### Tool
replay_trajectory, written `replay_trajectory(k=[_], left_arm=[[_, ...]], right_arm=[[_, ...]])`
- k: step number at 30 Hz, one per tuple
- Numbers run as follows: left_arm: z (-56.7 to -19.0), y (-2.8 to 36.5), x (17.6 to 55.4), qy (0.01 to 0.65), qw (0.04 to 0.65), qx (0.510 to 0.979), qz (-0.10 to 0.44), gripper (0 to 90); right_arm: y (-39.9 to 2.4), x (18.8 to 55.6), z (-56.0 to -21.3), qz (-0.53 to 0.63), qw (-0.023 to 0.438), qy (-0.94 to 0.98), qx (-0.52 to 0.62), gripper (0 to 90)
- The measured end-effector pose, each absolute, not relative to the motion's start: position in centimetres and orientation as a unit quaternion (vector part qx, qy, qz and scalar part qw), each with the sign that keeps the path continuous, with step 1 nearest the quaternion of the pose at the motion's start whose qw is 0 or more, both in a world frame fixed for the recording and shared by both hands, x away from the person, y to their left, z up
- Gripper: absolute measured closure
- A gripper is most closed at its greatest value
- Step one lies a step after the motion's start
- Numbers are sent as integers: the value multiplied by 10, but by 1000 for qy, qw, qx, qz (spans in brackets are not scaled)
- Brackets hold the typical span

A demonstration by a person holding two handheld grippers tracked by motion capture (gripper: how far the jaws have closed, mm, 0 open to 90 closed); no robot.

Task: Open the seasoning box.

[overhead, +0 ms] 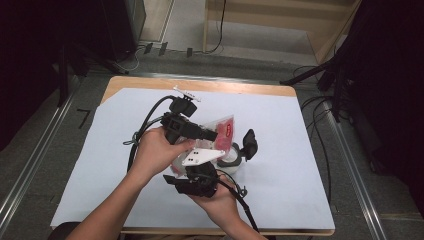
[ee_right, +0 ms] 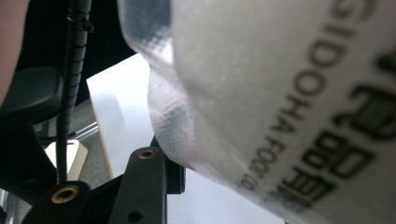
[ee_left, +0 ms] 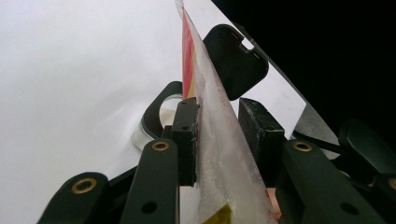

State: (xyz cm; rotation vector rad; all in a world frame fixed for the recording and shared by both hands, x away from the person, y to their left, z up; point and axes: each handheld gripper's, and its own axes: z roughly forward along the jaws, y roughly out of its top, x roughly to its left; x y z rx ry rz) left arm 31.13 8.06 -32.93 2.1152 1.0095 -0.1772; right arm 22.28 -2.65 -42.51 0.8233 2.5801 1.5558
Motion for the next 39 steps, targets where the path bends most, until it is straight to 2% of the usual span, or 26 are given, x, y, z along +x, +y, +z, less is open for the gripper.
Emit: replay_trajectory(k=[39], left_arm=[[-330, 80, 312, 398, 383, 830, -73, 688]], right_arm=[[-26, 223, -425, 495, 12, 827, 264, 636]])
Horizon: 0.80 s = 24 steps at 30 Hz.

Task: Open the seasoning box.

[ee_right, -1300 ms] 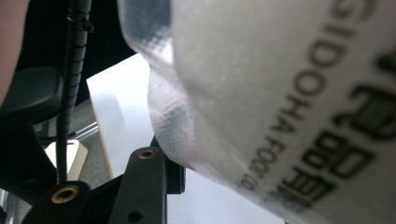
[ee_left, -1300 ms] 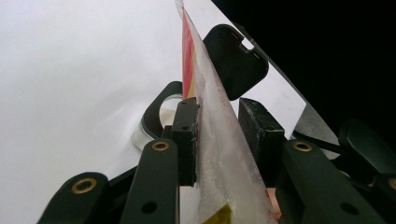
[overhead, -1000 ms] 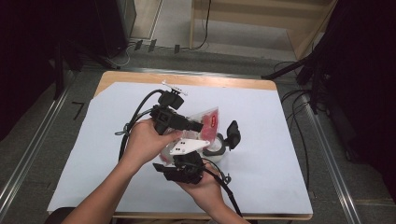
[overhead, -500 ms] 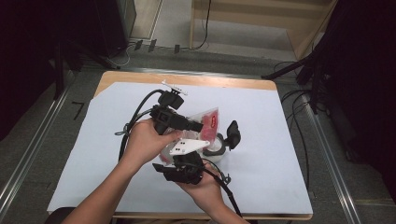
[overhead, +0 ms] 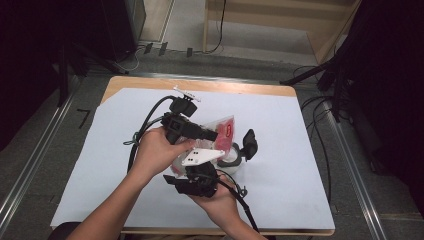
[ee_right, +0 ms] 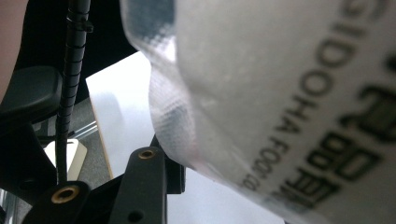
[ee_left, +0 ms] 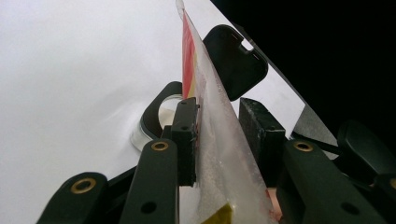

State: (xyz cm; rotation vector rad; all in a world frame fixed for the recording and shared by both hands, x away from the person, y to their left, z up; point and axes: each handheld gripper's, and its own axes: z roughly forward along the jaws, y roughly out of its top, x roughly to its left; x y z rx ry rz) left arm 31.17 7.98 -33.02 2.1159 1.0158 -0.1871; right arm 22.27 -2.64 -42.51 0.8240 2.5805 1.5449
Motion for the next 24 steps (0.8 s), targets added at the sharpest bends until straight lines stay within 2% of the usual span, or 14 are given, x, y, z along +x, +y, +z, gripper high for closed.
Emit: replay_trajectory(k=[24], left_arm=[[-330, 80, 311, 396, 386, 830, -72, 689]], right_arm=[[-26, 222, -425, 495, 14, 828, 263, 637]])
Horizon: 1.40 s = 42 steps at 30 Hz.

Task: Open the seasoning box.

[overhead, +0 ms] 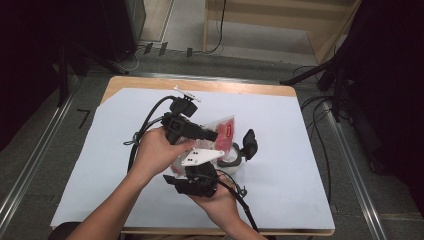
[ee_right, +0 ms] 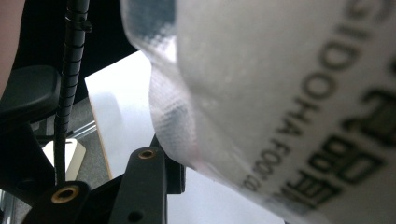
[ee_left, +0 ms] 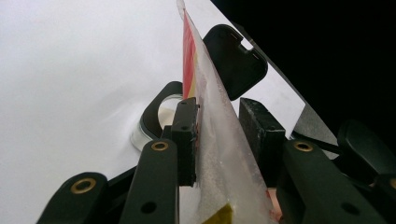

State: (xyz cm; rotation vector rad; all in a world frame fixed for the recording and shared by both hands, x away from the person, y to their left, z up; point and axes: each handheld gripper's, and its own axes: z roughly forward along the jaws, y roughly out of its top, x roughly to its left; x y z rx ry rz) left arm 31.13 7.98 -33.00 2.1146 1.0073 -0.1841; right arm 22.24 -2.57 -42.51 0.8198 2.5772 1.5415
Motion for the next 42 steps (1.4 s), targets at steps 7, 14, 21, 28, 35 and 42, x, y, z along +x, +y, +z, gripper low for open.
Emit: replay_trajectory(k=[7, 14, 21, 28, 35, 42], left_arm=[[-330, 80, 311, 397, 386, 829, -73, 689], [-329, 80, 311, 396, 386, 830, -71, 689], [-328, 82, 312, 402, 386, 827, -71, 689], [-327, 83, 312, 401, 387, 827, -71, 687], [-326, 83, 311, 401, 388, 827, -70, 686], [-326, 83, 311, 400, 388, 827, -71, 685]], right_arm=[[-25, 222, -425, 495, 14, 828, 262, 637], [-25, 222, -425, 496, 14, 827, 263, 638], [-22, 223, -423, 499, 10, 826, 264, 639], [-22, 223, -422, 500, 5, 825, 266, 639], [-22, 222, -421, 499, 7, 825, 263, 639], [-21, 221, -421, 498, 9, 826, 262, 640]])
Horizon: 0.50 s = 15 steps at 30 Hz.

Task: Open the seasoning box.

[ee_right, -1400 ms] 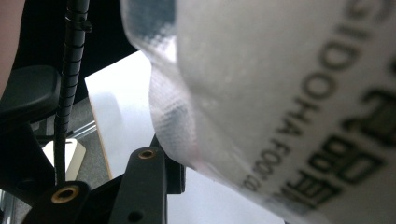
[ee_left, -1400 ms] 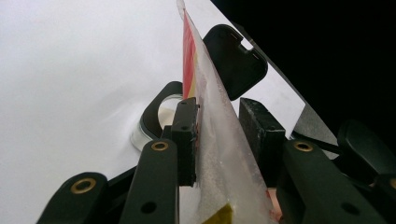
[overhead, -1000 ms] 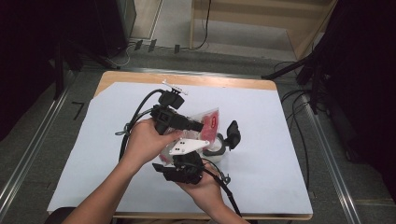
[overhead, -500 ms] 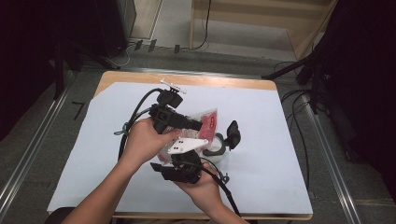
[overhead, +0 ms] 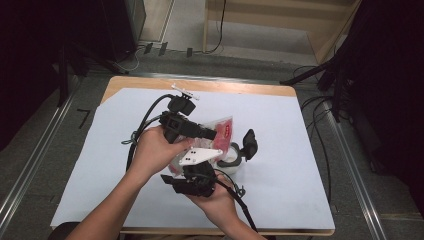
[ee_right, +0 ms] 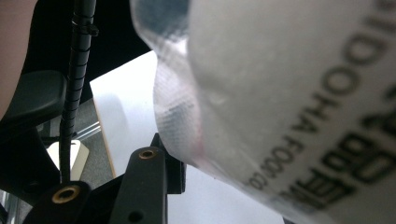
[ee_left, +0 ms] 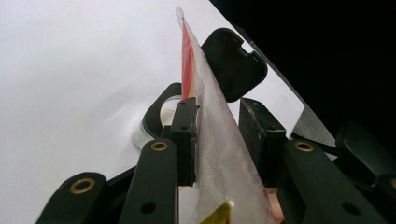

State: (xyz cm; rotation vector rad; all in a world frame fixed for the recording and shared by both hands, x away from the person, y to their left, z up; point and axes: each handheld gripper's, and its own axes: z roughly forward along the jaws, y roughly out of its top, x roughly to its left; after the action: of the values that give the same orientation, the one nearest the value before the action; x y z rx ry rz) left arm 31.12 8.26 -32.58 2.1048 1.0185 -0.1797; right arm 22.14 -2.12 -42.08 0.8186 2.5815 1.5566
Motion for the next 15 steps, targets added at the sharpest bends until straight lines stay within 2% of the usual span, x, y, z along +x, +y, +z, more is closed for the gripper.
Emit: replay_trajectory(k=[15], left_arm=[[-327, 82, 311, 397, 384, 831, -69, 686]], right_arm=[[-21, 221, -423, 498, 13, 827, 262, 640]])
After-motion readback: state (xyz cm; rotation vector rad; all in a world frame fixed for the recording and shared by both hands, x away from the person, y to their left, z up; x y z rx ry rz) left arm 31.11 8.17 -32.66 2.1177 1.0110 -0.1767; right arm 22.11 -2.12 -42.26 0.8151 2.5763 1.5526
